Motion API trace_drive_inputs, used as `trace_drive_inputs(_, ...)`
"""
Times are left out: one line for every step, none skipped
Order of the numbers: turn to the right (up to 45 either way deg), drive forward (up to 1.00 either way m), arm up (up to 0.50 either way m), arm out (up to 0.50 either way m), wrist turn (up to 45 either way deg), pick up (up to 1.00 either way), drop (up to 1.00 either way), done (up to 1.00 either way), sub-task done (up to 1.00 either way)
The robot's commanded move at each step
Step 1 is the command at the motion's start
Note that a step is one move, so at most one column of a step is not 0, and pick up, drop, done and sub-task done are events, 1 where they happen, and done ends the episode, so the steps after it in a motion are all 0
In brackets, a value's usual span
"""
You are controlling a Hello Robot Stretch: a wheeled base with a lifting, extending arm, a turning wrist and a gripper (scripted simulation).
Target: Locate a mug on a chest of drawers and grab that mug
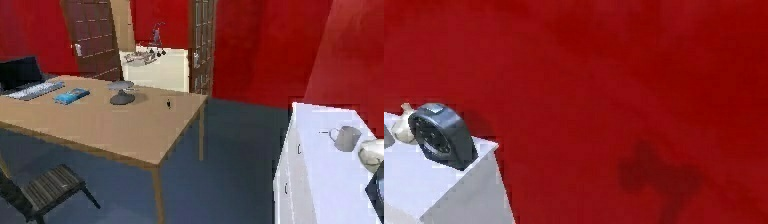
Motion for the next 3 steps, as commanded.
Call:
trace_drive_inputs(12.0,0.00,0.00,0.00,0.0,0.00,0.00,0.00,0.00)
trace_drive_inputs(0.0,1.00,0.00,0.00,0.0,0.00,0.00,0.00,0.00)
trace_drive_inputs(39.0,0.00,0.00,0.00,0.0,0.00,0.00,0.00,0.00)
